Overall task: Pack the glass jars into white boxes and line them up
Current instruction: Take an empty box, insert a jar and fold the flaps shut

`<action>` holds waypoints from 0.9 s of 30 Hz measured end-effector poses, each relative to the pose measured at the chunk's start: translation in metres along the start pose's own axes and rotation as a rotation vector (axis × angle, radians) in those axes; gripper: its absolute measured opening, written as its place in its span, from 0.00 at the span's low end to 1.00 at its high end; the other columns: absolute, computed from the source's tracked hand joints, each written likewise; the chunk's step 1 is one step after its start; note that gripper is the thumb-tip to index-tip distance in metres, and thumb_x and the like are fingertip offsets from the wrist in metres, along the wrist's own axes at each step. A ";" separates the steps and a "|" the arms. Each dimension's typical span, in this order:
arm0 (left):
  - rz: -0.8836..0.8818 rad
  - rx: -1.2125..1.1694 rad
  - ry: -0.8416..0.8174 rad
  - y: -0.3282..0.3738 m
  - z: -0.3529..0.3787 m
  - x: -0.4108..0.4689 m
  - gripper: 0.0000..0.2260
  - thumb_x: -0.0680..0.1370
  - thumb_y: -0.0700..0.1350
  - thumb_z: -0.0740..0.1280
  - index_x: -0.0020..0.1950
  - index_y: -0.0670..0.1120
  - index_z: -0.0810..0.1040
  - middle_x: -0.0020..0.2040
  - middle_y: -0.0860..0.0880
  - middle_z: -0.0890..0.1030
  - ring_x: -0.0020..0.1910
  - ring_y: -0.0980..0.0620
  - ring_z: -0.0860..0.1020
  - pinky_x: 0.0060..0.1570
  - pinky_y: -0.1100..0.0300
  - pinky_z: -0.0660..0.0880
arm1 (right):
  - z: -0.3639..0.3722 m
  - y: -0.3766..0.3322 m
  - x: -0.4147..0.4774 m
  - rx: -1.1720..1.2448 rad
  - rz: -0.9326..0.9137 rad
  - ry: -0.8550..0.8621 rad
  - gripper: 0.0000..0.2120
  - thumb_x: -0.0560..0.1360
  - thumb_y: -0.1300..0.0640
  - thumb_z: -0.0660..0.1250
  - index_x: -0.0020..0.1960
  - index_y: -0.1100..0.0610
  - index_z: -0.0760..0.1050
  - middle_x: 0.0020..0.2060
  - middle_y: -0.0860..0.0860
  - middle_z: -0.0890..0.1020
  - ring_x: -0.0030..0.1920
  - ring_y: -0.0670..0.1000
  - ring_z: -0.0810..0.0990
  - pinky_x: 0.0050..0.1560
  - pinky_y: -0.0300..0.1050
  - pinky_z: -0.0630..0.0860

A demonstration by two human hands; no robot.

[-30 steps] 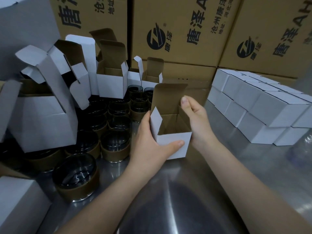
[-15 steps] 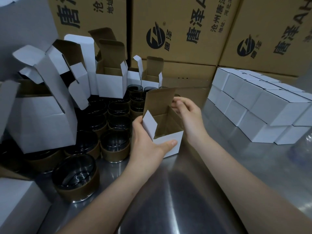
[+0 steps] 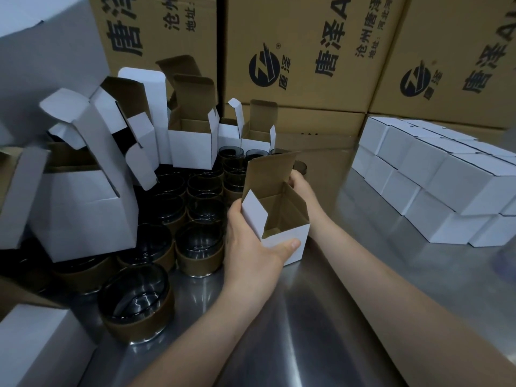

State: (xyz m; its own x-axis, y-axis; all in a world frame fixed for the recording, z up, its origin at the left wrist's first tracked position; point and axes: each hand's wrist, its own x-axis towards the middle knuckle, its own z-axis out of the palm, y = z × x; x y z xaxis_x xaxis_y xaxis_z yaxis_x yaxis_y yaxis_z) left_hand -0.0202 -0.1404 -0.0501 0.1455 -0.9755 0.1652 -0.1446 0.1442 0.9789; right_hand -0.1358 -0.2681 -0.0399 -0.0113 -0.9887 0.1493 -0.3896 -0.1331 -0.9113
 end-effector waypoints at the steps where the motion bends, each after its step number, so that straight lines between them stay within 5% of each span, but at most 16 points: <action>1: 0.002 0.003 0.001 0.000 0.000 0.000 0.46 0.67 0.42 0.80 0.76 0.54 0.56 0.69 0.54 0.69 0.69 0.52 0.69 0.70 0.49 0.69 | 0.000 0.001 0.001 -0.024 -0.010 0.006 0.19 0.80 0.59 0.63 0.70 0.53 0.68 0.65 0.55 0.75 0.65 0.56 0.73 0.65 0.53 0.72; 8: 0.023 -0.006 -0.005 -0.001 0.000 0.000 0.45 0.67 0.41 0.80 0.75 0.54 0.57 0.69 0.54 0.69 0.69 0.53 0.69 0.70 0.49 0.69 | -0.005 0.005 -0.005 0.079 0.000 0.087 0.24 0.75 0.61 0.69 0.71 0.57 0.71 0.64 0.54 0.76 0.65 0.53 0.74 0.67 0.53 0.71; 12: 0.024 -0.047 -0.023 0.000 -0.002 0.001 0.46 0.67 0.40 0.80 0.77 0.54 0.57 0.71 0.54 0.70 0.71 0.52 0.69 0.70 0.49 0.69 | -0.018 -0.001 -0.015 0.282 0.023 0.155 0.28 0.70 0.57 0.77 0.68 0.55 0.72 0.54 0.45 0.79 0.55 0.43 0.78 0.54 0.39 0.76; 15: 0.036 -0.052 -0.041 0.001 -0.003 0.001 0.48 0.68 0.43 0.79 0.79 0.55 0.53 0.75 0.55 0.66 0.74 0.53 0.65 0.72 0.49 0.66 | -0.031 -0.005 -0.023 0.395 0.013 0.180 0.23 0.70 0.57 0.76 0.64 0.55 0.75 0.51 0.47 0.83 0.54 0.45 0.82 0.49 0.35 0.77; 19: 0.052 -0.045 -0.051 0.000 -0.005 0.001 0.49 0.69 0.44 0.79 0.80 0.55 0.50 0.77 0.56 0.63 0.76 0.55 0.62 0.74 0.49 0.64 | -0.045 -0.008 -0.036 0.599 0.003 0.104 0.12 0.75 0.58 0.72 0.58 0.56 0.79 0.48 0.51 0.86 0.48 0.48 0.85 0.42 0.39 0.80; 22: 0.068 -0.071 -0.048 0.000 -0.005 0.000 0.52 0.69 0.43 0.79 0.80 0.57 0.46 0.79 0.59 0.57 0.77 0.60 0.56 0.76 0.52 0.59 | -0.051 -0.008 -0.043 0.721 -0.020 0.036 0.14 0.72 0.53 0.70 0.56 0.57 0.80 0.48 0.54 0.85 0.48 0.50 0.84 0.42 0.42 0.80; 27: 0.191 -0.115 -0.032 -0.001 -0.003 -0.003 0.48 0.70 0.42 0.78 0.75 0.63 0.48 0.77 0.60 0.55 0.74 0.70 0.52 0.73 0.62 0.56 | -0.058 -0.013 -0.045 0.868 0.014 0.041 0.11 0.69 0.49 0.71 0.47 0.55 0.83 0.46 0.53 0.86 0.48 0.51 0.84 0.55 0.51 0.79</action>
State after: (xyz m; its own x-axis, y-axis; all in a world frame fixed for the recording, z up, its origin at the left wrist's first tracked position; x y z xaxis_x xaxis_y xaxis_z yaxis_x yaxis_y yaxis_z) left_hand -0.0179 -0.1374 -0.0508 0.0951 -0.9331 0.3469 -0.0534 0.3432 0.9377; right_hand -0.1831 -0.2181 -0.0125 -0.0506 -0.9896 0.1346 0.4508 -0.1429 -0.8811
